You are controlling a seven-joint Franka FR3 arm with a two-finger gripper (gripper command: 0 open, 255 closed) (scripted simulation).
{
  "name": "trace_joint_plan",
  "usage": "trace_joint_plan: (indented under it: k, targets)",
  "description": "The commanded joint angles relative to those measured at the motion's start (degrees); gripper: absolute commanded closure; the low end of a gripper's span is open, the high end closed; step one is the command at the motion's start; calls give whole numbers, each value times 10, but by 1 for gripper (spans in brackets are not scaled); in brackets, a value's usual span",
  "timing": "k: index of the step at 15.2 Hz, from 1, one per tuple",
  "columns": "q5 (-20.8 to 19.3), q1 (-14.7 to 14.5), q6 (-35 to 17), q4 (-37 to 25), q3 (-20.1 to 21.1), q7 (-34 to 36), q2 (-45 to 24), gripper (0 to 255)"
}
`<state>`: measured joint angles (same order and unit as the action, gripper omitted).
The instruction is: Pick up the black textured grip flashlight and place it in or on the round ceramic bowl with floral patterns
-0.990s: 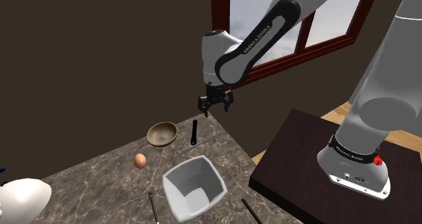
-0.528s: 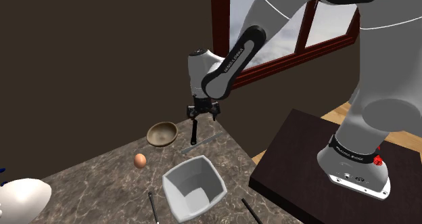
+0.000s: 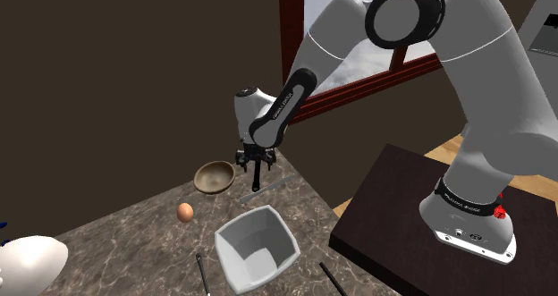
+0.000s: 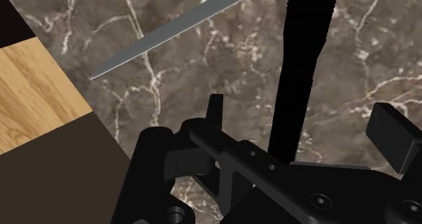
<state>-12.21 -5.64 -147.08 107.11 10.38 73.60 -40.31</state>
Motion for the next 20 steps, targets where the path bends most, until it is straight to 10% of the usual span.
trace_joint_plan:
  k: [1,15,16,20]
  targets:
    - [0,-4,-1,-24,-6,8,-23,0]
    - [-7,-11,-26,-43,-15,12,-69,0]
    - [-7,-11,-26,-43,-15,12,-69,255]
    - [-7,-11,-27,-42,-15,12,-68,255]
